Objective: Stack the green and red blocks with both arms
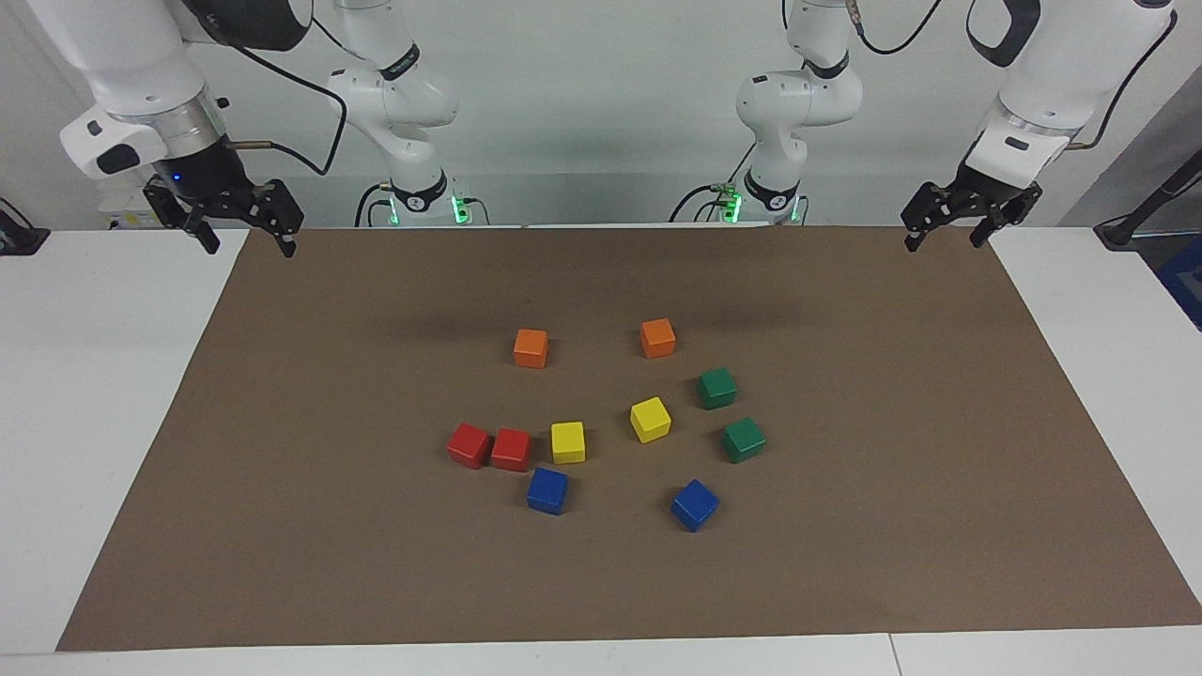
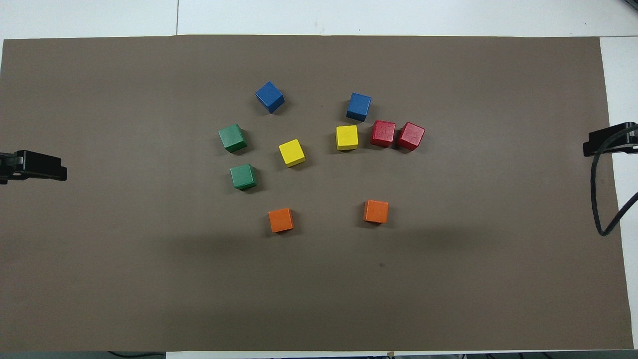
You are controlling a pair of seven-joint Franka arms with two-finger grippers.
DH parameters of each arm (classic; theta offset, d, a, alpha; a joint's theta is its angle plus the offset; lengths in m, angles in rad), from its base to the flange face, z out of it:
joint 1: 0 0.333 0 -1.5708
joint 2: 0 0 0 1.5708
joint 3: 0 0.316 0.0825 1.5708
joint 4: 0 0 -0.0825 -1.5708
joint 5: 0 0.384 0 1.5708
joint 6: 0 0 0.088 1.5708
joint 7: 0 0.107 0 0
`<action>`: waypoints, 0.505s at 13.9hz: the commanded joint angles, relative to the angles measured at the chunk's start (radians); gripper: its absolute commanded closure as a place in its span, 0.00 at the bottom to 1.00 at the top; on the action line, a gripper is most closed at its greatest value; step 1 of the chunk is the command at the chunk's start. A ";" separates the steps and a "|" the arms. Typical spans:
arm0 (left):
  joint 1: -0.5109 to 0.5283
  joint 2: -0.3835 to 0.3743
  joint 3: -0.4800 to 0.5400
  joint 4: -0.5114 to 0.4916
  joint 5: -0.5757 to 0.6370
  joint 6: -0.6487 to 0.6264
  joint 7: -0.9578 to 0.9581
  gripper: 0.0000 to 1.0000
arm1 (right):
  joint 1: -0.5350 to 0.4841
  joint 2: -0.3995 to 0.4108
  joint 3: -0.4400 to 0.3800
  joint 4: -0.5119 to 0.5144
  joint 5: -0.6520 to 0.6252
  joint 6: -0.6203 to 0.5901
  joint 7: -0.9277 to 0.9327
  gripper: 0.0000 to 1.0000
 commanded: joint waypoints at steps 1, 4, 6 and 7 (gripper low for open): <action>-0.004 -0.011 0.003 -0.003 -0.014 0.004 -0.007 0.00 | -0.013 -0.014 0.007 -0.015 -0.004 -0.008 -0.016 0.00; -0.004 -0.013 0.002 -0.006 -0.014 0.004 -0.006 0.00 | -0.010 -0.012 0.007 -0.012 -0.004 -0.008 -0.013 0.00; -0.004 -0.013 0.002 -0.007 -0.017 0.013 -0.007 0.00 | -0.006 -0.012 0.007 -0.012 -0.004 -0.006 -0.011 0.00; 0.006 -0.014 0.003 -0.012 -0.032 0.019 -0.007 0.00 | -0.008 -0.012 0.007 -0.012 -0.004 -0.006 -0.013 0.00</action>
